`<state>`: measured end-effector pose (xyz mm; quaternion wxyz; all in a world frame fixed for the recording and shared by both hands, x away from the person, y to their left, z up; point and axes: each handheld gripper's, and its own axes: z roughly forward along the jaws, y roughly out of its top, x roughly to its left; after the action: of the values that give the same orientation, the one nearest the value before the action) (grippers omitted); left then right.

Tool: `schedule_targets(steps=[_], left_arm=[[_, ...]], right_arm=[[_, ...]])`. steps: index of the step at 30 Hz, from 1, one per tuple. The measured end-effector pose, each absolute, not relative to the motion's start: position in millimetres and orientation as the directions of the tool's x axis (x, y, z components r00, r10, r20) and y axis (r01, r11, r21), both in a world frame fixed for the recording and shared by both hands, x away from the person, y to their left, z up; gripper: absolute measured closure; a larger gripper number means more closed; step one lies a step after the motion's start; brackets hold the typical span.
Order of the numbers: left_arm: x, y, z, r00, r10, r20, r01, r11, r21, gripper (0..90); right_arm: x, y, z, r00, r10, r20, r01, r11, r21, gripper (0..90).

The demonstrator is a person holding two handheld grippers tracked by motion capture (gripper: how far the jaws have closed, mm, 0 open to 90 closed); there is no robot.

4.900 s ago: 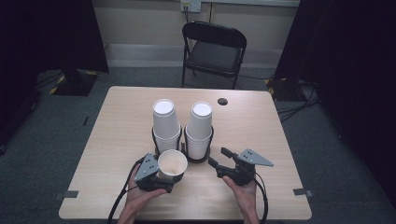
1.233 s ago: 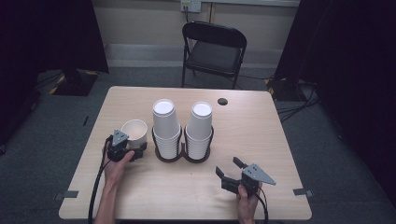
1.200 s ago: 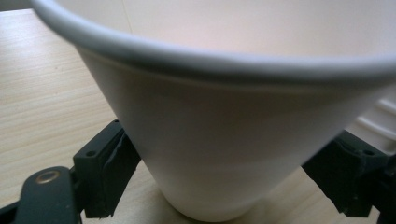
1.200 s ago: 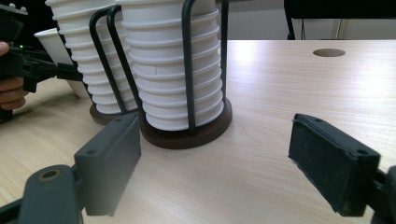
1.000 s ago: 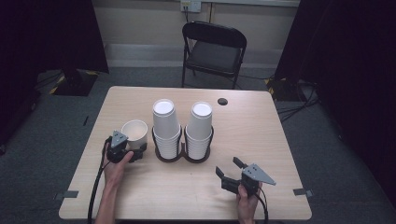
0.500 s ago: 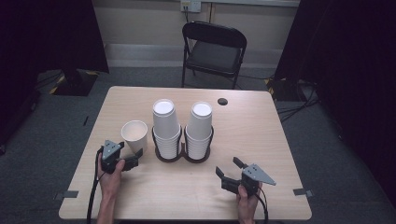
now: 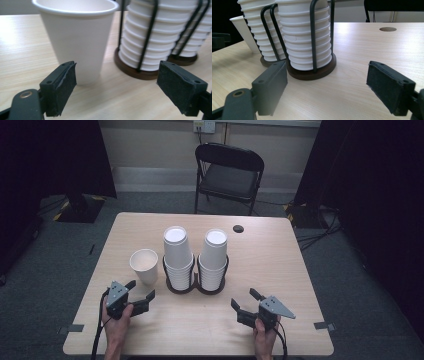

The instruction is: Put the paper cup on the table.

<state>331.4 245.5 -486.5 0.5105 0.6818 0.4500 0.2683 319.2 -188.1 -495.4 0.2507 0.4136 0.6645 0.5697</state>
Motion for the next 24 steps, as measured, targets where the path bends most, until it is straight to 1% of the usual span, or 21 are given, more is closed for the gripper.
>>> schedule_targets(steps=[1,4,8,10,12,13,15,16,17,18,20,24], left_arm=[[327,242,-485,0.466,0.878,-0.110,0.336,-0.061,0.940,15.5],[323,242,-484,0.483,0.868,-0.117,0.332,-0.058,0.942,15.7],[314,236,-481,0.509,0.857,-0.084,0.310,-0.091,0.946,15.9],[309,230,-481,0.513,0.855,-0.081,0.303,-0.092,0.949,15.9],[306,224,-482,0.522,0.847,-0.105,0.303,-0.070,0.950,15.9],[305,222,-482,0.524,0.847,-0.094,0.299,-0.080,0.951,15.9],[303,213,-484,0.526,0.846,-0.090,0.291,-0.079,0.953,15.9],[303,209,-485,0.523,0.845,-0.106,0.294,-0.063,0.954,15.9],[304,198,-486,0.541,0.835,-0.105,0.283,-0.064,0.957,15.8],[304,198,-486,0.541,0.835,-0.105,0.283,-0.064,0.957,15.8],[304,184,-488,0.578,0.812,-0.088,0.282,-0.098,0.954,15.7],[303,176,-492,0.588,0.805,-0.082,0.282,-0.109,0.953,15.7]], right_arm=[[319,-188,-495,-0.533,0.835,0.139,0.266,0.009,0.964,16.3],[319,-188,-495,-0.533,0.835,0.138,0.264,0.009,0.964,16.3],[320,-188,-495,-0.539,0.832,0.135,0.264,0.014,0.964,16.3],[320,-188,-495,-0.543,0.829,0.133,0.266,0.020,0.964,16.3],[320,-188,-495,-0.540,0.831,0.131,0.265,0.021,0.964,16.3],[320,-188,-495,-0.539,0.832,0.131,0.265,0.020,0.964,16.3],[320,-188,-495,-0.540,0.831,0.132,0.266,0.019,0.964,16.3],[320,-188,-495,-0.540,0.831,0.132,0.266,0.019,0.964,16.3],[321,-188,-495,-0.540,0.831,0.135,0.273,0.021,0.962,16.3],[321,-188,-495,-0.540,0.831,0.135,0.273,0.021,0.962,16.3],[321,-188,-495,-0.538,0.832,0.135,0.274,0.021,0.962,16.4],[321,-187,-495,-0.533,0.835,0.141,0.281,0.017,0.960,16.6]])
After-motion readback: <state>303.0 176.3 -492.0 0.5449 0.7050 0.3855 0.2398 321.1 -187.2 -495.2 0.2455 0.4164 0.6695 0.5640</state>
